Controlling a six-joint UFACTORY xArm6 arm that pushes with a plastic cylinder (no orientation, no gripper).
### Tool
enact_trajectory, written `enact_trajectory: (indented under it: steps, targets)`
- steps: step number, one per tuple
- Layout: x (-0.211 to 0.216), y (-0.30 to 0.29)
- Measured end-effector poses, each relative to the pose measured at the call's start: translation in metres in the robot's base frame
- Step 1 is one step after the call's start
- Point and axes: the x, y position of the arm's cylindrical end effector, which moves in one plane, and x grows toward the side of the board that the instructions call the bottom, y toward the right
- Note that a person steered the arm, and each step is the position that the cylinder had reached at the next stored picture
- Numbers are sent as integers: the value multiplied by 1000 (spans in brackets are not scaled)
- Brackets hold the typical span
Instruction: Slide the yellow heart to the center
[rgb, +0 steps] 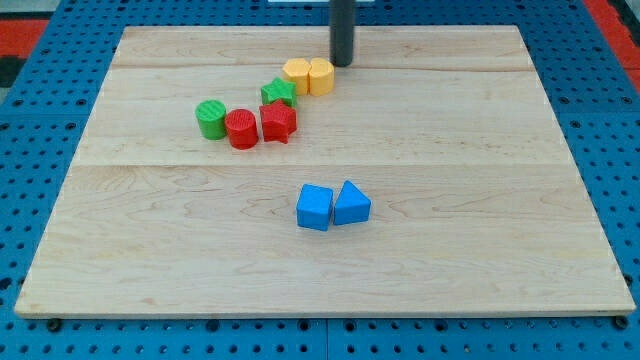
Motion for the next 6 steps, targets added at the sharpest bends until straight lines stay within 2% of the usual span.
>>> enact_trajectory:
  steps: [1, 2, 4, 6]
  targets:
    - [-5, -32]
    - [-41, -65]
    - [35, -36]
    - [72, 25]
